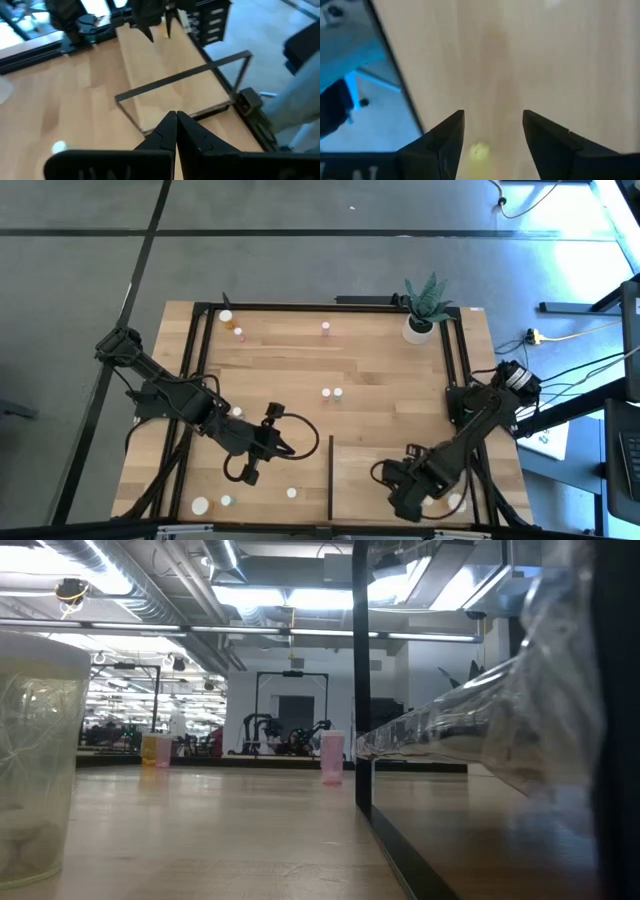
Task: Pick and place medicine bottles onto shelf by color
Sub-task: Put the middle green pill bottle on the shelf
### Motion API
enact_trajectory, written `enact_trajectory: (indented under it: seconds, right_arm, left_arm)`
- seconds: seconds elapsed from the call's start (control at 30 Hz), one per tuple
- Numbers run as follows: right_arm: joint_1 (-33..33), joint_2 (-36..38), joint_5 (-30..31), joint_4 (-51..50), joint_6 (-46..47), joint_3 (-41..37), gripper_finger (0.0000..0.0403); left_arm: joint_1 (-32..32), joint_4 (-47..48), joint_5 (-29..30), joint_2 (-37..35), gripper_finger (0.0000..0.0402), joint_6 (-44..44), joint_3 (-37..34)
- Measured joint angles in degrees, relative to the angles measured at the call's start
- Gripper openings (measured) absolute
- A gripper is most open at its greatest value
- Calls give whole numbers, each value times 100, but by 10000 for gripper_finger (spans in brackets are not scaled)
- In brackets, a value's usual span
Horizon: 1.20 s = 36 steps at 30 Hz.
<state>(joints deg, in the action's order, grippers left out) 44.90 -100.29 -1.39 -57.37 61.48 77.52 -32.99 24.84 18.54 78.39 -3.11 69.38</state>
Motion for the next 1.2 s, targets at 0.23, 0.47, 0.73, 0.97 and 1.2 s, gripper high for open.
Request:
enact_trajectory:
  seconds: [0.23, 0.47, 0.73, 0.97, 1.2]
  right_arm:
    - [-648, 0, 1691, -381, -1126, 872, 204]
    - [-1134, 11, 3688, -849, -2249, 2100, 204]
    - [-1598, 4, 3932, -838, -3337, 2949, 204]
    - [-1786, 40, 4714, -1242, -3658, 3149, 204]
    - [-2125, 477, 4700, -1861, -3206, 2963, 204]
  left_arm:
    - [110, 188, 256, -122, 0, -321, 7]
    - [520, 846, 289, -488, 0, -701, 7]
    - [1385, 1073, 294, -799, 0, -248, 7]
    - [2426, 1764, 26, -796, 0, -95, 7]
    - [3573, 1894, -785, -750, 0, -22, 7]
